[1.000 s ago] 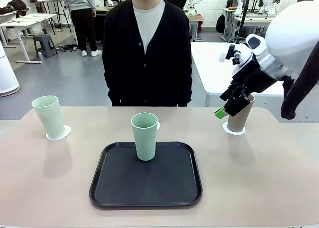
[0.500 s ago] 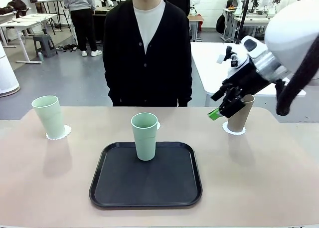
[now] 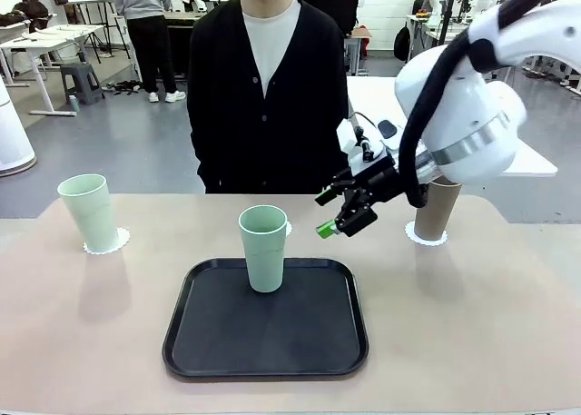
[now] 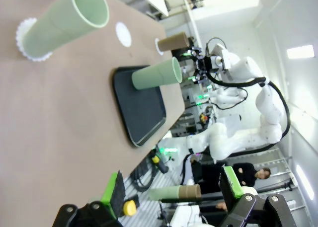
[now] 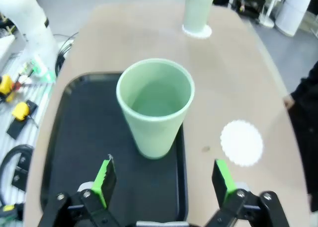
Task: Place coasters on the table and set cups on them.
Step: Take one Reusable plastic cup from the Flat Tray and place it on a coaster set by the human.
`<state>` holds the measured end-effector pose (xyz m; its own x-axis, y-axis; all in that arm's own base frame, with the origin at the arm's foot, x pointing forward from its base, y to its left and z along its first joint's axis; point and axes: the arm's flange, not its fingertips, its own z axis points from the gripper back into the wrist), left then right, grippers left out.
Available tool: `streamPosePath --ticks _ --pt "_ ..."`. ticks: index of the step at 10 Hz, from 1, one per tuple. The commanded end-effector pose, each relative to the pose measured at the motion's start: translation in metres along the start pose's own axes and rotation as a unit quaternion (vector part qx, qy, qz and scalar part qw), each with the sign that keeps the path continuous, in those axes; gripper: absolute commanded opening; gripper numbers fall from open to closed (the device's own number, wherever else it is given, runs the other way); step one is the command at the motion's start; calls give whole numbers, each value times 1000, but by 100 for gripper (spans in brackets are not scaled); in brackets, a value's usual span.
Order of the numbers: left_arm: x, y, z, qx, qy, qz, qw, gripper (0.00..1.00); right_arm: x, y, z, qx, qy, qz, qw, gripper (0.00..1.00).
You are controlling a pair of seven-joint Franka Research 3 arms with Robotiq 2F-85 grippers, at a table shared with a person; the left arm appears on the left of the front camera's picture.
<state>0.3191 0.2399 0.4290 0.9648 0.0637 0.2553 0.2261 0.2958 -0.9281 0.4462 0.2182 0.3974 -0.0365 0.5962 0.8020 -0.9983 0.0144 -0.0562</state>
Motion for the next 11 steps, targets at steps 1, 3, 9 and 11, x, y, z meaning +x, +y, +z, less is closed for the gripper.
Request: streamPosePath --ticks 1,3,9,11 --pt "-2 -1 0 -4 -4 -5 1000 100 -8 -2 0 -10 -64 -19 998 100" --pt "-2 -1 0 -4 -4 -5 1000 100 -22 3 2 17 -92 -34 995 100" --pt "-2 -1 0 -4 -4 -5 1000 100 -50 22 14 43 -138 -8 989 100" --pt "-2 -1 0 -4 -4 -5 1000 100 -56 16 11 33 -131 -28 991 100"
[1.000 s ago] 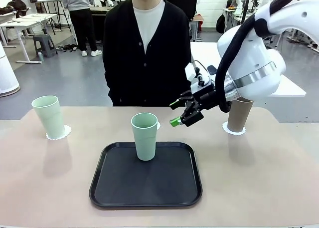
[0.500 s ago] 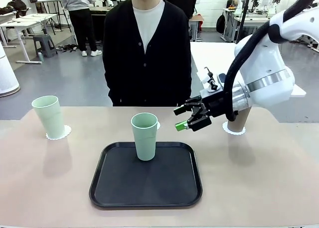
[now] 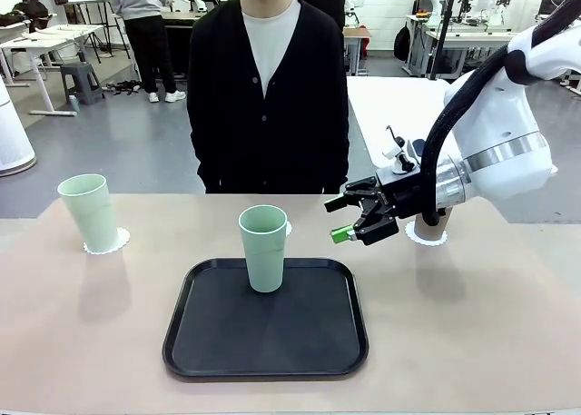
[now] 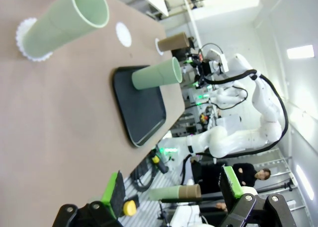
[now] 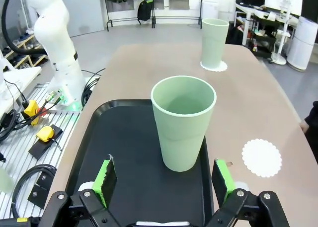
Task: Place coasters on the table and set cups on them.
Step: Take one Reusable plastic cup from the Flat Tray and place it on a coaster set by the human.
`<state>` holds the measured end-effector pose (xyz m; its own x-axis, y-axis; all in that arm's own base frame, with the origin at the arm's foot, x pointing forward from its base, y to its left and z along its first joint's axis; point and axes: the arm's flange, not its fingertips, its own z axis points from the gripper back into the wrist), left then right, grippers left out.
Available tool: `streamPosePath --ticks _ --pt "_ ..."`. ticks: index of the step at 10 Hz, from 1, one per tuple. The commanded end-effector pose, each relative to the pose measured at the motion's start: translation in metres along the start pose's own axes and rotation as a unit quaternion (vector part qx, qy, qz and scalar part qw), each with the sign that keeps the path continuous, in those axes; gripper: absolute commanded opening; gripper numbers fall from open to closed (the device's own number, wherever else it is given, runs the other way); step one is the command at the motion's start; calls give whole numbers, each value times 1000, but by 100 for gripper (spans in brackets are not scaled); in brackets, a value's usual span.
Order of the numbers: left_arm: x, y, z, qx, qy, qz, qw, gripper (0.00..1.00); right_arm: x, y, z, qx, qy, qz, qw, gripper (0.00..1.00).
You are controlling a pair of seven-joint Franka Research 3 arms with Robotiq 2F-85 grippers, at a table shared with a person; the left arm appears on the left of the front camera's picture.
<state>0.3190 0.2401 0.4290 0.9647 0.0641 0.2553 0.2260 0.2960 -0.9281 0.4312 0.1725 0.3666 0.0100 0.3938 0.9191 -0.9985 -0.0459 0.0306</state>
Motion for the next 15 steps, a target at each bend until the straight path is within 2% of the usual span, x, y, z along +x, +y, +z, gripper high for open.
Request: streamPosePath --ticks 1,2,3,7,8,9,10,15 --pt "-2 -1 0 -4 -4 -5 1000 100 -6 -3 -7 -25 -9 -5 1000 100" --pt "-2 -1 0 -4 -4 -5 1000 100 -3 -2 -7 -44 2 -9 999 100" --pt "-2 -1 0 -4 -4 -5 1000 100 -2 -1 1 -5 -1 -4 1000 100" --pt "-2 -1 0 -4 -4 -5 1000 100 -3 -2 0 -10 2 -6 1000 100" --pt "-2 -1 0 -4 -4 -5 1000 100 -2 -6 -8 0 -35 20 999 100" --pt "-2 -1 0 -4 -4 -5 1000 100 -11 -13 -18 -14 -54 26 998 100" --pt "-2 -1 0 -4 -4 -5 1000 100 -19 -16 -24 -25 -64 27 997 100" --pt "-2 -1 0 -4 -4 -5 1000 100 -54 -16 -59 9 -86 7 996 100"
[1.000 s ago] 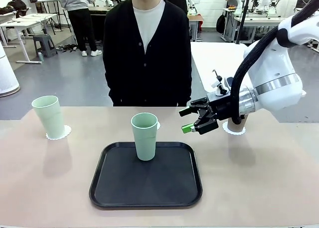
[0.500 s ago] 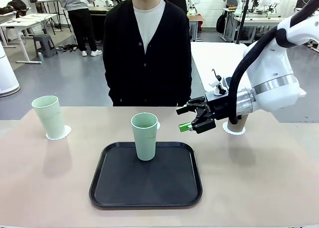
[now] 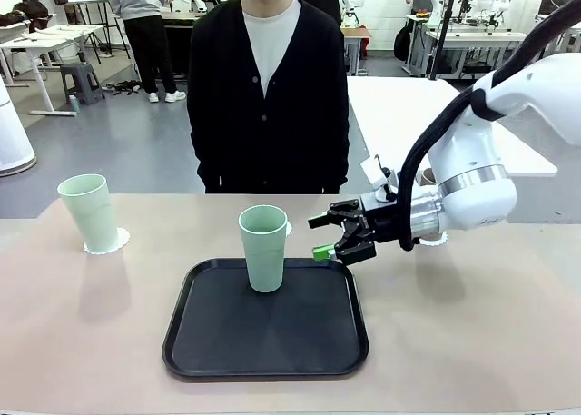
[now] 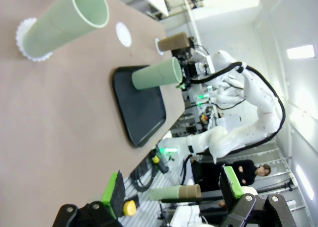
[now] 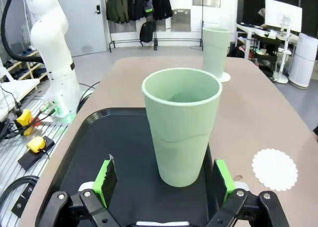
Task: Place coasters on the table and set cups on them.
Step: Take one Reusable plastic cup from the Flat Tray and place it on a coaster set by the human.
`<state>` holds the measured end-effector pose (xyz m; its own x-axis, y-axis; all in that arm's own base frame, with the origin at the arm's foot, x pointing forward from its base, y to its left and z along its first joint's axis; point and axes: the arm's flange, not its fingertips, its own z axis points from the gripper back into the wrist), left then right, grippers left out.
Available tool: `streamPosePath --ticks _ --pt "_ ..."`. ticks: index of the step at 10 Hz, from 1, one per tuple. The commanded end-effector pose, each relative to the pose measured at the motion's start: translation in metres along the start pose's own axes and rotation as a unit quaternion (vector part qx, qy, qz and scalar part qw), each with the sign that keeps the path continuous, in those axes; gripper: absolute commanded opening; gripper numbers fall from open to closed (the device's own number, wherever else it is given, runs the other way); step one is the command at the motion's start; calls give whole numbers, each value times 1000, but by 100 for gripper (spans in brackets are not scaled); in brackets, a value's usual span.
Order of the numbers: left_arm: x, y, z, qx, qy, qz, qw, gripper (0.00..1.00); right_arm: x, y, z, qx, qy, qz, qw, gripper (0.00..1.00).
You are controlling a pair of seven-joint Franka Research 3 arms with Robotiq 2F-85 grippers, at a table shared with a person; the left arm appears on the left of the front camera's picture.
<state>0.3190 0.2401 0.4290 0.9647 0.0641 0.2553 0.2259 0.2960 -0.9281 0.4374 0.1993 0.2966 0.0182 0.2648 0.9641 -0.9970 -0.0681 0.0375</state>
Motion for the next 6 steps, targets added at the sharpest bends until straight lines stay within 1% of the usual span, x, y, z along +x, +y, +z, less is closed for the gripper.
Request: streamPosePath --ticks 1,3,6 --pt "-2 -1 0 -5 -4 -5 1000 100 -7 -7 -13 5 -20 3 1000 100" --pt "-2 -1 0 -5 -4 -5 1000 100 -12 -8 -26 19 -26 4 999 100" --pt "-2 -1 0 -5 -4 -5 1000 100 -17 -13 -37 7 -35 9 999 100"
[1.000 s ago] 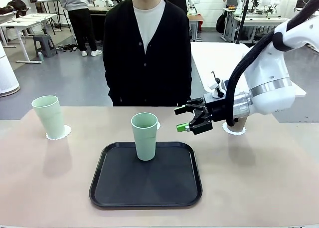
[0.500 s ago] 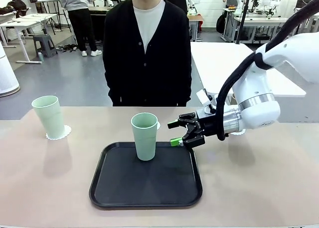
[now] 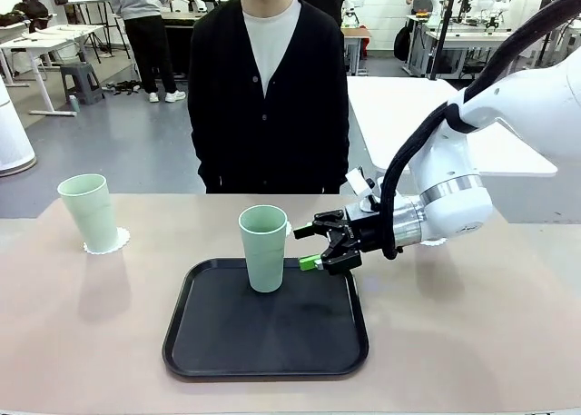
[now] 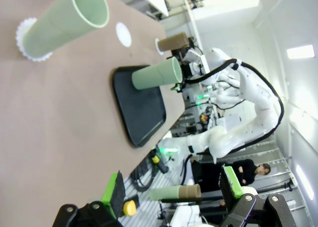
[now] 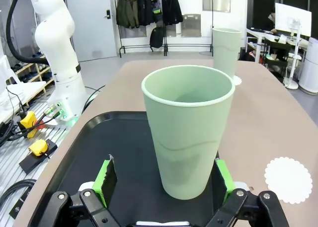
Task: Place coasters on the table and set cups on them.
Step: Take one Reusable plastic cup from the Flat Tray and place it on a coaster set by the human.
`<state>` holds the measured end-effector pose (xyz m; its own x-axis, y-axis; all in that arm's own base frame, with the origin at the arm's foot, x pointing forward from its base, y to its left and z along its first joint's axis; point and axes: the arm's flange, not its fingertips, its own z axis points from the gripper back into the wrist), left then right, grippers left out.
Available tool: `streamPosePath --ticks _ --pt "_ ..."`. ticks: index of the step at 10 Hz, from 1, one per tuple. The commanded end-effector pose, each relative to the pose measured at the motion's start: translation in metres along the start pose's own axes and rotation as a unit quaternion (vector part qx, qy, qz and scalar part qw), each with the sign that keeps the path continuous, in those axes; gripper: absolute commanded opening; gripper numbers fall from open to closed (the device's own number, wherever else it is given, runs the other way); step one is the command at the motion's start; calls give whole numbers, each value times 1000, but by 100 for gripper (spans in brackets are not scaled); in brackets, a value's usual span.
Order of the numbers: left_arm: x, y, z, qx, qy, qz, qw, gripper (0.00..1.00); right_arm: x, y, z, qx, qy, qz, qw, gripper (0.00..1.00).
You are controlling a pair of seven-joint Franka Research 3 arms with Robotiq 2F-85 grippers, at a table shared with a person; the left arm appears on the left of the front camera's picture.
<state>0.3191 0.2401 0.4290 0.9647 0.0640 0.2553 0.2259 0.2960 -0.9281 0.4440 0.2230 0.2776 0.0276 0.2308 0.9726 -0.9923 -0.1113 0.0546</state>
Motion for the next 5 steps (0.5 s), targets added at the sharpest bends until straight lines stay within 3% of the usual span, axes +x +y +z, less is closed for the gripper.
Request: streamPosePath --ticks 1,5 --pt "-2 -1 0 -5 -4 -5 1000 100 -8 -6 -14 -20 -16 11 1000 100" --pt "-2 -1 0 -5 -4 -5 1000 100 -16 -11 -26 -43 2 8 999 100"
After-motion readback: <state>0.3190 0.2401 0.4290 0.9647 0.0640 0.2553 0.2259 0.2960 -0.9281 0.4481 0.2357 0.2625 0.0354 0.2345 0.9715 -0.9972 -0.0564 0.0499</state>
